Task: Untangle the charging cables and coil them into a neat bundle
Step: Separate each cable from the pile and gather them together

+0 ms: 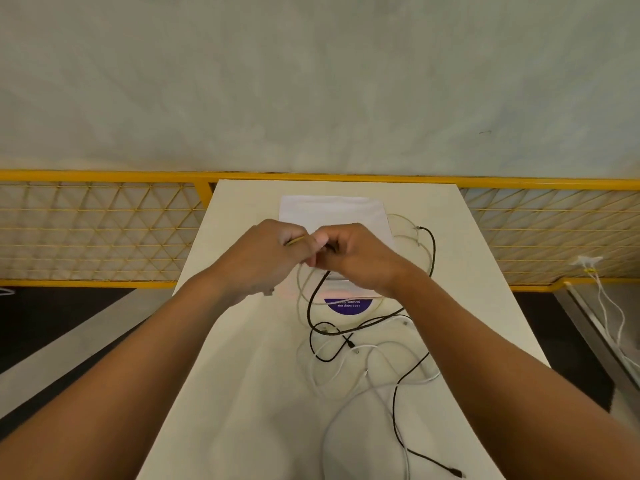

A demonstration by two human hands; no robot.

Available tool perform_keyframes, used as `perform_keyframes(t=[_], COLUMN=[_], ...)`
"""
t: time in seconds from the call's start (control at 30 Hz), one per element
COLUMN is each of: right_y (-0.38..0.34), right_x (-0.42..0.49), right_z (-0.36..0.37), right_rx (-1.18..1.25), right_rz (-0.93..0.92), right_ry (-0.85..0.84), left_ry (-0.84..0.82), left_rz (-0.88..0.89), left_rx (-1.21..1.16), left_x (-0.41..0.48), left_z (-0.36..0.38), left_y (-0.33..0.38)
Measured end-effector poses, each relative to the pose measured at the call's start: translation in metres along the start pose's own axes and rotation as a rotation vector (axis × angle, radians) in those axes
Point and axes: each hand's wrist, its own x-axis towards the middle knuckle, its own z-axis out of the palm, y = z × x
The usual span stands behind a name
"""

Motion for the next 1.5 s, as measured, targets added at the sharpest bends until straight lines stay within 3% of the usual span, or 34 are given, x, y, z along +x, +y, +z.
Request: perform_keyframes(t=[0.3, 0.67, 0.9, 1.0, 1.2, 1.5], right_y=[0.008, 0.054, 0.103, 0.125, 0.164, 0.155], right_x=[-0.017, -0.045, -0.05, -0.056, -0.073, -0.084], right_z=[-0.026, -0.089, -0.109, -0.111, -0.091, -0.071], right_rx=[0.173, -0.257, -0.801, -0.899, -0.753, -0.582], right_rz=[0.128, 0.301, 0.453, 0.565, 0.707, 0.734], right_ry=[0.155, 0.24, 0.191, 0.251, 0.421, 0.276], left_ry=[0.196, 0.337, 0.228, 0.15, -0.04, -0.041], left_rz=[0.021, -0.076, -0.126, -0.145, -0.202, -0.218], left_rx=[0.095, 0.089, 0.136, 0.163, 0.098, -0.314], left_x=[0.002, 0.005, 0.003, 0.002, -0.003, 0.005], left_z=[-0.01, -0.024, -0.007, 0.0, 0.023, 0.041], left_y=[-0.022, -0.04, -0.052, -0.054, -0.053, -0.048])
